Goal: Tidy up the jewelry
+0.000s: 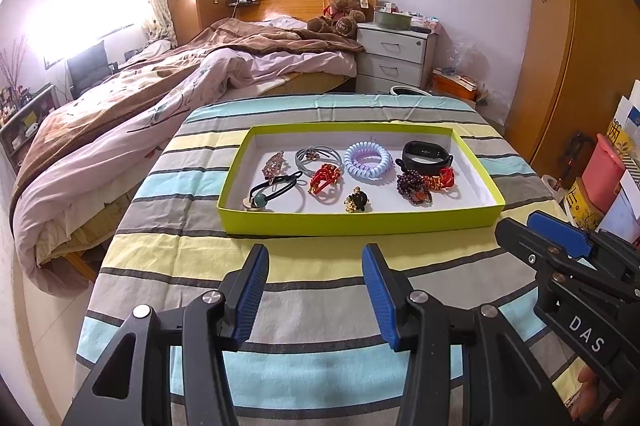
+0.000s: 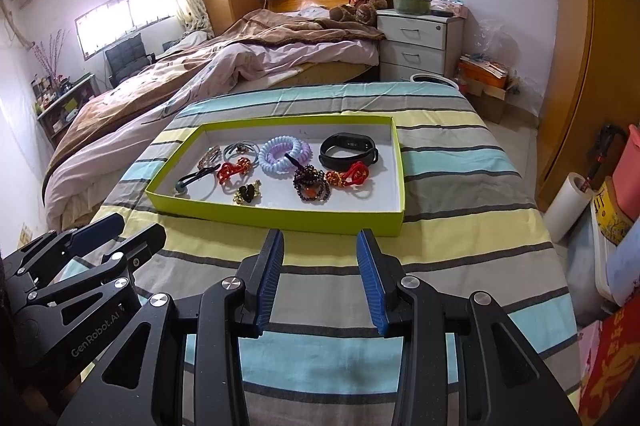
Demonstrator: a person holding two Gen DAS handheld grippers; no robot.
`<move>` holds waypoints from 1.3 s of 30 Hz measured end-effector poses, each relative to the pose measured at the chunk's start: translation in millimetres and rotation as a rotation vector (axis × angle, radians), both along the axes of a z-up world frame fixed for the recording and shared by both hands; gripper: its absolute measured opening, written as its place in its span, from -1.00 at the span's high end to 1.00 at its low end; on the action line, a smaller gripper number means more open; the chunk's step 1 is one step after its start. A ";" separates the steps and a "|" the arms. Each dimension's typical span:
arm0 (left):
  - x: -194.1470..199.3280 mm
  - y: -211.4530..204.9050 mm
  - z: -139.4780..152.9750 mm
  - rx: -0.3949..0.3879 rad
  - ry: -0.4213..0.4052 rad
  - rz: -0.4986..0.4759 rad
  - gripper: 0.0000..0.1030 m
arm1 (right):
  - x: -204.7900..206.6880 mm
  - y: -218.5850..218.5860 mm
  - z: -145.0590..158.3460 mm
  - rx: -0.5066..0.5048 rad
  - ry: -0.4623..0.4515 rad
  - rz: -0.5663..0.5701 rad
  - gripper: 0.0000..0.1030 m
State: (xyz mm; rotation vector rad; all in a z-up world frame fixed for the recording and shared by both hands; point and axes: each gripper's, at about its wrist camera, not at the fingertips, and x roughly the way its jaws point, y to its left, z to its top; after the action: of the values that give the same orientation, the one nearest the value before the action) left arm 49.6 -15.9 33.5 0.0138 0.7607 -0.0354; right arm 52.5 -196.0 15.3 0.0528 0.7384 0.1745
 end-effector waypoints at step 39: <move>0.7 2.2 -2.7 -0.003 0.005 0.004 0.07 | -1.9 1.0 -2.9 -0.002 0.008 0.001 0.25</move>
State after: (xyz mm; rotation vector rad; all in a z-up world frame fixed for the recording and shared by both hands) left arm 50.2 -13.8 30.8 0.0096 0.7659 -0.0328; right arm 50.6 -195.0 12.4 0.0515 0.7470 0.1748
